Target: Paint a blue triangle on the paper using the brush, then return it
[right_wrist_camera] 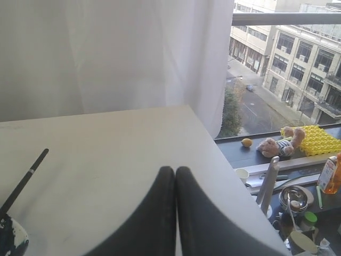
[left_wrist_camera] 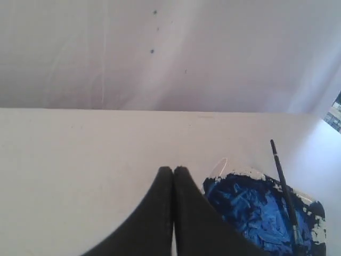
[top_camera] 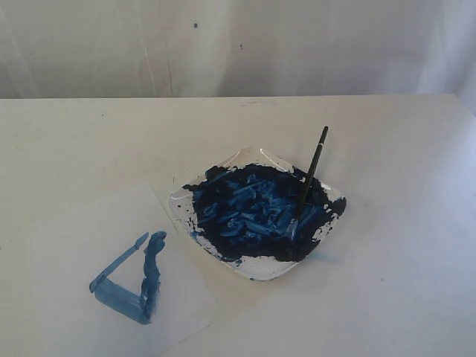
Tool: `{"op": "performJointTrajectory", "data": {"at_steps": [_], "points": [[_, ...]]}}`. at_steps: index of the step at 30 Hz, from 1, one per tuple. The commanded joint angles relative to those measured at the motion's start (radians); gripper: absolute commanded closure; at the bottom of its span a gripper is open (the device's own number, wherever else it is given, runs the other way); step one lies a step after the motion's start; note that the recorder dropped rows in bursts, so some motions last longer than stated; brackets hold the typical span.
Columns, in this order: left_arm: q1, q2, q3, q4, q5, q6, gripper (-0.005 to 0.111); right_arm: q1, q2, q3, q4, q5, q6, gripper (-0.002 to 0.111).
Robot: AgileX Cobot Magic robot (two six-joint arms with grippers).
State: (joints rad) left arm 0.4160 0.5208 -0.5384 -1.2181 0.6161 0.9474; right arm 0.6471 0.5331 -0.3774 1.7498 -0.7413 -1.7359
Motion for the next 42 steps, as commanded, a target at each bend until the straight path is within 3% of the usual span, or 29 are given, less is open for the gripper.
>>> {"op": "performJointTrajectory", "data": {"at_steps": [1,7,11,21,23,25,28,30,38,42], "points": [[-0.171,-0.134,0.064,-0.033,-0.217,0.004,0.107,0.0,-0.004,0.004,-0.005,0.0,-0.006,0.108],[-0.408,-0.308,0.15,0.031,-0.373,0.05,0.107,0.0,-0.004,0.004,-0.005,-0.002,-0.006,0.108],[-0.505,-0.399,0.199,0.062,-0.385,0.063,0.107,0.0,-0.004,0.004,-0.005,-0.002,-0.006,0.108],[-0.512,-0.423,0.253,0.058,-0.378,0.1,0.107,0.0,-0.004,0.004,-0.005,-0.004,-0.006,0.108],[-0.512,-0.423,0.275,0.12,-0.424,0.035,0.107,0.0,-0.004,0.004,-0.005,-0.004,-0.006,0.108],[-0.508,-0.423,0.295,0.395,-0.479,-0.226,0.107,0.0,-0.004,0.004,-0.005,-0.006,-0.006,0.108],[-0.508,-0.423,0.33,1.001,-0.53,-0.842,0.107,0.0,-0.004,0.004,-0.005,-0.006,-0.006,0.108],[-0.508,-0.428,0.353,1.188,-0.535,-1.04,0.107,0.0,-0.004,0.004,-0.005,-0.006,-0.006,0.108],[-0.508,-0.495,0.526,1.175,-0.545,-1.022,0.107,0.0,-0.004,0.004,-0.005,-0.008,-0.006,0.108],[-0.508,-0.521,0.538,1.175,-0.506,-1.013,0.107,0.0,-0.004,0.004,-0.005,-0.008,-0.006,0.108]]}}
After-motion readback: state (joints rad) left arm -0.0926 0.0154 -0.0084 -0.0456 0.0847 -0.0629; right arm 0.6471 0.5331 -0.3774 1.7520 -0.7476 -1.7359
